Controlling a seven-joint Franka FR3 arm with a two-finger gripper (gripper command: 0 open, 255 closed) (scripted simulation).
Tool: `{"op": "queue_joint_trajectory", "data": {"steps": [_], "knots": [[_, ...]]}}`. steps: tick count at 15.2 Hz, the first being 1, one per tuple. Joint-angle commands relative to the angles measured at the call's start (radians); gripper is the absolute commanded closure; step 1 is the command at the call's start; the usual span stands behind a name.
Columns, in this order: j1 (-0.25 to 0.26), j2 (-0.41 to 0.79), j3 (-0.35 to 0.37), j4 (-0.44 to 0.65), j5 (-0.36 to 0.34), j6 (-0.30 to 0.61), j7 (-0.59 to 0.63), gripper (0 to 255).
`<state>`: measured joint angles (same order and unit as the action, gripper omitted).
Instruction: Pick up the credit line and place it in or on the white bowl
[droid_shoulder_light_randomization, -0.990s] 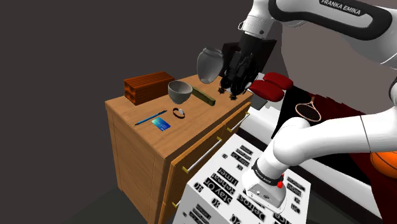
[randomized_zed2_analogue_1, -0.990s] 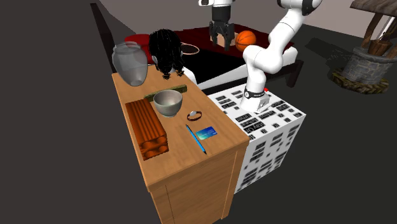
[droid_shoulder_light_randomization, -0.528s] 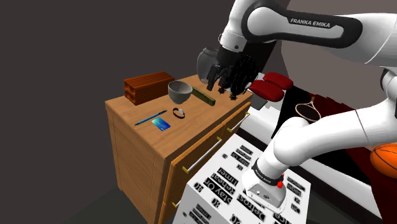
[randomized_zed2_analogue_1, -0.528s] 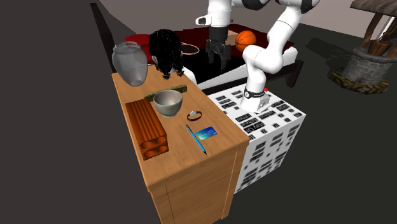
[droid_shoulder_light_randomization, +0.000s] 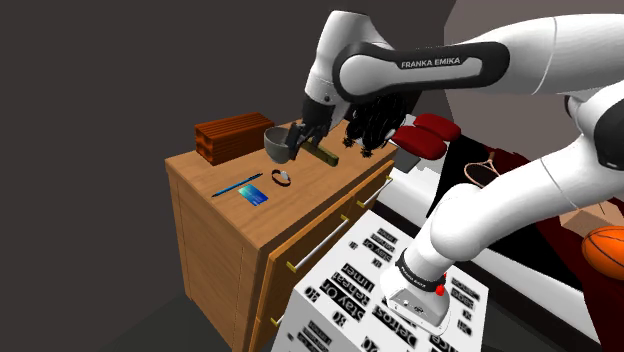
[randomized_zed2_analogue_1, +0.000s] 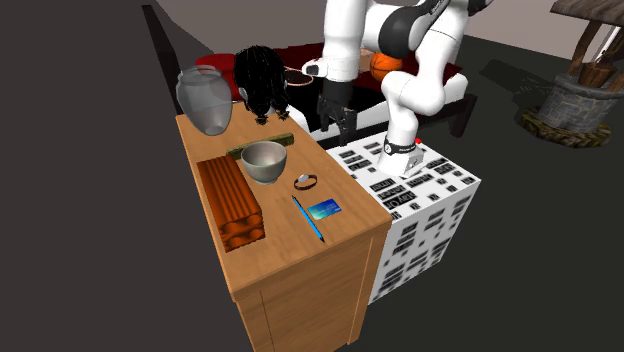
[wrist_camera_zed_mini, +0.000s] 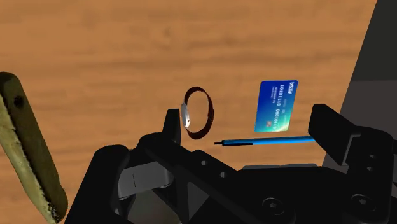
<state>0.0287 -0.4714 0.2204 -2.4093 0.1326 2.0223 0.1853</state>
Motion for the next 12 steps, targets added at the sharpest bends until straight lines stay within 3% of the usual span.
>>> {"op": "queue_joint_trajectory", "data": {"steps": [1,7,12], "knots": [[-0.001,0.067,0.034,0.015,-0.013,0.065,0.039,0],[-0.015,0.284,0.126,0.088,-0.106,0.229,0.178,0],[-0.015,0.486,0.173,0.193,-0.255,0.322,0.332,0]]}}
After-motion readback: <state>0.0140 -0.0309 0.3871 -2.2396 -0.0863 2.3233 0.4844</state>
